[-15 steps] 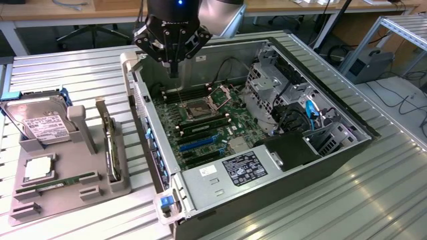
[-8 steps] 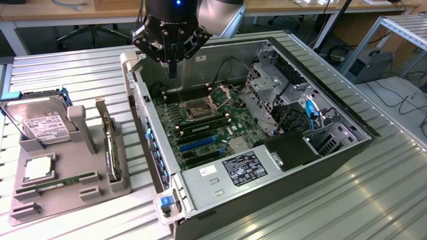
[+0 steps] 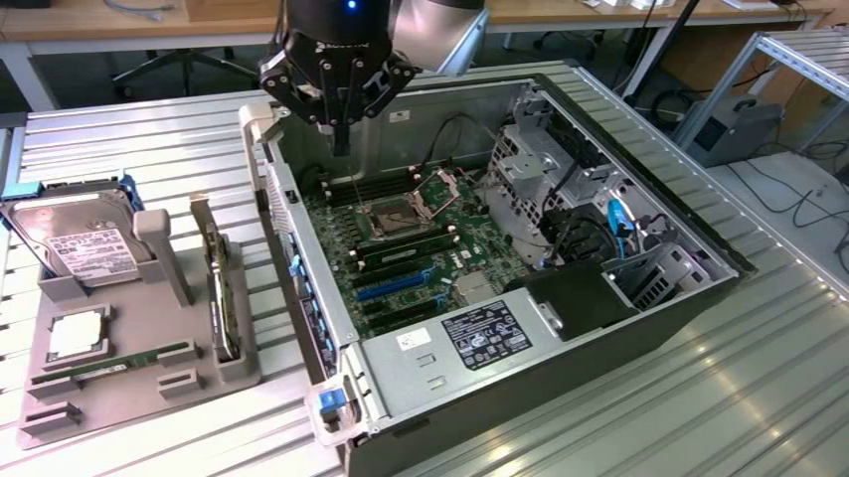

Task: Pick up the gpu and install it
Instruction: 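Reach for the gpu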

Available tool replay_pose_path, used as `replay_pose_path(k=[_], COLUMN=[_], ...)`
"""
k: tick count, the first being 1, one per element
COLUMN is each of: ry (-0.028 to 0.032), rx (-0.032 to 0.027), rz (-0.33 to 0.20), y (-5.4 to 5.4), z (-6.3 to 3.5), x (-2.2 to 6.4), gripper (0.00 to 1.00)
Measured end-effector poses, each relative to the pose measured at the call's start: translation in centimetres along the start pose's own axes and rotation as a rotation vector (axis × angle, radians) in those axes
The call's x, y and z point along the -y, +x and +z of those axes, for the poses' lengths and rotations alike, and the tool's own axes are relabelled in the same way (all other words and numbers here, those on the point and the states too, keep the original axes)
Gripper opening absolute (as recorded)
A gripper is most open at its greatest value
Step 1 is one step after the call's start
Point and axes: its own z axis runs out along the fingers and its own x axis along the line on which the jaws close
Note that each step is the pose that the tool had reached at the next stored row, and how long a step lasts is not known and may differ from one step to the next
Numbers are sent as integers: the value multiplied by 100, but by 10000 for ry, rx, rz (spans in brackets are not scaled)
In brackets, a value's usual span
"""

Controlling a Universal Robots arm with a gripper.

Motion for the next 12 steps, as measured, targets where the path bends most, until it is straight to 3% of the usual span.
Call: replay_pose_path(k=[12], ry=[7], rx=[1], rz=[0], y=[41], z=[-1], x=[3], gripper=[11])
